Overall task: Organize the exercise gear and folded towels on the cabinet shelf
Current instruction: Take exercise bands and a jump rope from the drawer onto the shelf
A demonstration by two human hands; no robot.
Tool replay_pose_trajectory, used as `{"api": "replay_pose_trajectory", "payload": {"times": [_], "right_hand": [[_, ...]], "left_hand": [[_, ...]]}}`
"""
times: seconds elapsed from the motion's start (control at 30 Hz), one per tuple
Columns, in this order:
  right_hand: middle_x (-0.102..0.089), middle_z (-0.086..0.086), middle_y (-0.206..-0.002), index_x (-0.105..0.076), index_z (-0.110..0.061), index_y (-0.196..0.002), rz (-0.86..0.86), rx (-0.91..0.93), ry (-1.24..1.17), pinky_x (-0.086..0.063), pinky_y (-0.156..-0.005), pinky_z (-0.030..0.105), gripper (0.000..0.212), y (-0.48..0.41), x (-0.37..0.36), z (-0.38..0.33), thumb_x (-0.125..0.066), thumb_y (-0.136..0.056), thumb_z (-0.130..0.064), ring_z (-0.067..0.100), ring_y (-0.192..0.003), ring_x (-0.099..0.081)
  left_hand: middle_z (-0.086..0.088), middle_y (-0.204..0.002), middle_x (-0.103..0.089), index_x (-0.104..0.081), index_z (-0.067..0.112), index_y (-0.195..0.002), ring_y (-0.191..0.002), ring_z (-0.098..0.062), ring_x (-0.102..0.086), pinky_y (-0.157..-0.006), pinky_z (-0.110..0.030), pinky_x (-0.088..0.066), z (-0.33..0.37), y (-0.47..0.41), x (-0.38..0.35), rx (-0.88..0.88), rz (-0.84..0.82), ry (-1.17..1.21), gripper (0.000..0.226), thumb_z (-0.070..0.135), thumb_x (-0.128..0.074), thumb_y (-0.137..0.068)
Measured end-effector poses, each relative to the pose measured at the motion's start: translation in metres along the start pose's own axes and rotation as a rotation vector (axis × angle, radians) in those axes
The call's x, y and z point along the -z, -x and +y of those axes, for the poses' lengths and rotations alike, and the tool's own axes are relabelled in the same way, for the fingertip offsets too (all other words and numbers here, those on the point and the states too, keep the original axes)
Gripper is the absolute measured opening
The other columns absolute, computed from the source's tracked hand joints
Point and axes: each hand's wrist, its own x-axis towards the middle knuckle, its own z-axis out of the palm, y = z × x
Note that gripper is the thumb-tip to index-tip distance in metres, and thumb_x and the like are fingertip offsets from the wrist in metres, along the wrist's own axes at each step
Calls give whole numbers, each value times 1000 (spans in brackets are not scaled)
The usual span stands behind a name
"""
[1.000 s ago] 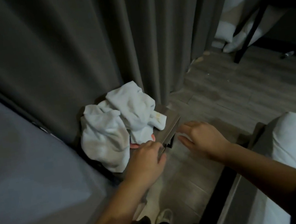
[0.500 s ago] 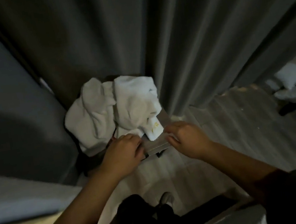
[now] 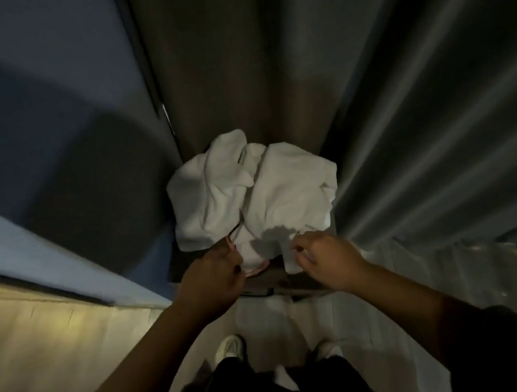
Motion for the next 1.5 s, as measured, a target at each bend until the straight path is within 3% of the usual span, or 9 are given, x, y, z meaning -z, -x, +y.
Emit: {"api": "replay_pose_trajectory", "payload": {"times": [0.17, 0.3, 0.4, 0.53, 0.67, 0.83, 0.97, 1.17, 1.5], "right_hand": [[-66, 10, -102, -63, -9, -101, -136, 154, 85, -33, -69, 29, 24, -12, -7, 61, -48, -100, -27, 25, -95, -59], [-64, 10, -106, -62, -9, -103, -290, 304, 127, -31, -74, 27, 26, -13, -17, 98, -46, -102, -29, 26, -100, -58], [-61, 10, -107, -58, -11, -100, -447, 375, 145, -40, -76, 31, 26, -12, -38, 104, -44, -100, -33, 27, -101, -56], [-58, 11, -119, -58, -11, -113, -557, 487, 218, -41, -88, 35, 29, -11, -97, 104, -40, -100, -30, 28, -109, -54], [-50, 11, -130, -52, -9, -124, -621, 581, 268, -42, -98, 40, 32, -16, -177, 105, -38, -100, -25, 28, -119, -48], [-18, 9, -160, -37, -18, -143, -588, 503, 283, -29, -112, 44, 42, -45, -269, 110, -40, -101, -27, 29, -146, -19], [-7, 7, -164, -30, -22, -149, -541, 439, 307, -16, -118, 44, 51, -70, -316, 122, -42, -100, -32, 25, -151, -3], [-3, 4, -164, -42, -25, -138, -519, 418, 307, -14, -119, 44, 42, -81, -342, 137, -48, -97, -33, 23, -151, 2], [-14, 0, -162, -50, -20, -131, -604, 416, 215, -24, -118, 38, 38, -78, -329, 128, -52, -95, -31, 19, -149, -12]], "left_hand": [[-3, -112, -63, -62, 18, -113, -99, -21, -61, -79, -32, -49, 33, 2, -48, 247, 24, -26, 25, 32, -52, -96], [-5, -121, -61, -59, 18, -121, -110, -24, -58, -86, -32, -47, 71, 21, -105, 479, 57, 8, 30, 33, -51, -96], [0, -126, -57, -54, 23, -127, -114, -19, -54, -88, -30, -45, 87, 34, -146, 623, -28, 29, 32, 35, -47, -98], [2, -129, -55, -51, 25, -131, -112, -15, -53, -89, -29, -46, 74, 36, -204, 688, -109, 29, 35, 35, -48, -98], [-1, -141, -48, -44, 23, -141, -124, -17, -47, -97, -32, -42, 28, 37, -260, 779, -129, -18, 45, 32, -48, -97], [-5, -162, -16, -20, 24, -154, -149, -23, -15, -118, -45, -23, -32, 3, -314, 753, -151, -54, 62, 23, -47, -97], [-5, -164, -9, -12, 22, -155, -151, -23, -4, -120, -50, -12, -67, -28, -344, 634, -159, -129, 71, 19, -50, -95], [-6, -164, -5, -8, 20, -156, -151, -21, -1, -119, -53, -2, -94, -57, -362, 436, -283, -243, 75, 14, -48, -93], [-4, -161, -21, -25, 23, -153, -150, -19, -13, -120, -56, -7, -98, -56, -351, 432, -310, -208, 67, 13, -51, -92]]}}
